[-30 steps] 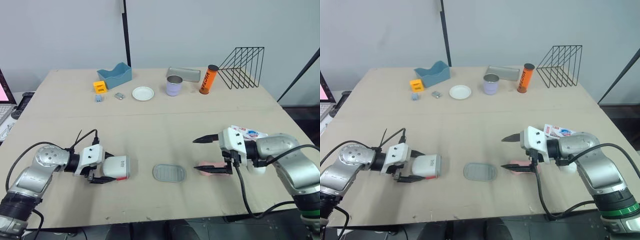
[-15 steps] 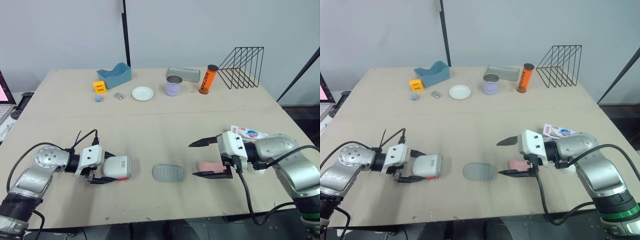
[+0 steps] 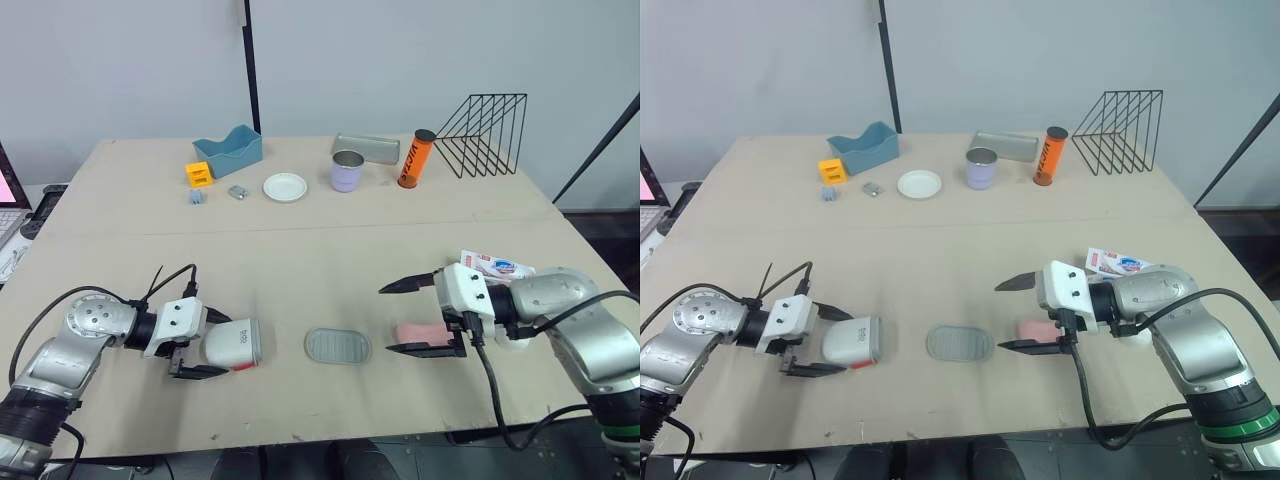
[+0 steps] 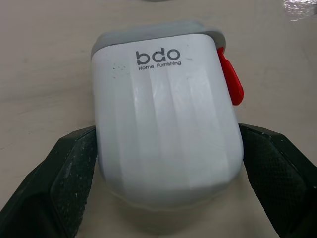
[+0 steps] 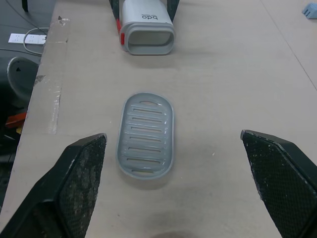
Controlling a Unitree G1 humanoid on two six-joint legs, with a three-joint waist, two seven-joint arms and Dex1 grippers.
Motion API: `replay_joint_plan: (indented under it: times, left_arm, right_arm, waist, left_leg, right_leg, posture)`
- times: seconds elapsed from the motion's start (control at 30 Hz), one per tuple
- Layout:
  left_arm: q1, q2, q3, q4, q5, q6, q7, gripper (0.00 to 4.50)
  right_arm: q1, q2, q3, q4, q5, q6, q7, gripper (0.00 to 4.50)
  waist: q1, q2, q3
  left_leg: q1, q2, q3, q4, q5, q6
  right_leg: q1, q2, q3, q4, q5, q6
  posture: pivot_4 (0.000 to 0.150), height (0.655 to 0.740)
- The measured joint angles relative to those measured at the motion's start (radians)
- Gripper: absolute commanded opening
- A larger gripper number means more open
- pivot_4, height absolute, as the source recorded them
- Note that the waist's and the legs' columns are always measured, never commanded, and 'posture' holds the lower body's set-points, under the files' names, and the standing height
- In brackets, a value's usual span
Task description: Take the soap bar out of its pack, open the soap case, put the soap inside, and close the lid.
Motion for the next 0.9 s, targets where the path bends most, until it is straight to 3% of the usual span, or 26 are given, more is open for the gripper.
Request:
replay_joint_plan:
  times: [0.43,0.67,0.9]
  left_arm:
    - [0.059,0.047,0.088,-0.063,-0.046,0.040,0.027,4.50]
    - [0.060,0.072,0.196,-0.254,-0.225,0.256,0.073,4.50]
    - [-0.011,0.063,0.180,-0.412,-0.305,0.418,0.139,4.50]
  right_arm:
    - [-0.008,0.000,0.003,0.024,-0.009,-0.009,0.007,4.50]
    - [-0.023,0.000,0.003,0.061,-0.017,-0.020,0.009,4.50]
    - [-0.036,-0.010,0.003,0.081,-0.031,-0.020,0.005,4.50]
  waist:
    - [-0.001,0.000,0.000]
    - [0.002,0.000,0.000]
    - [0.001,0.000,0.000]
  left_leg:
    - [0.000,0.001,0.000,0.000,0.000,0.000]
    - [0.000,0.001,0.000,0.000,0.000,0.000]
    - [0.000,0.000,0.000,0.000,0.000,0.000]
  right_leg:
    - [0.000,0.000,0.000,0.000,-0.001,-0.001]
    - [0.000,-0.001,0.000,0.000,-0.004,0.001]
    - [0.000,0.001,0.000,0.000,-0.001,0.004]
  posture:
    - [0.150,0.7393]
    - [0.150,0.7393]
    - [0.150,0.7393]
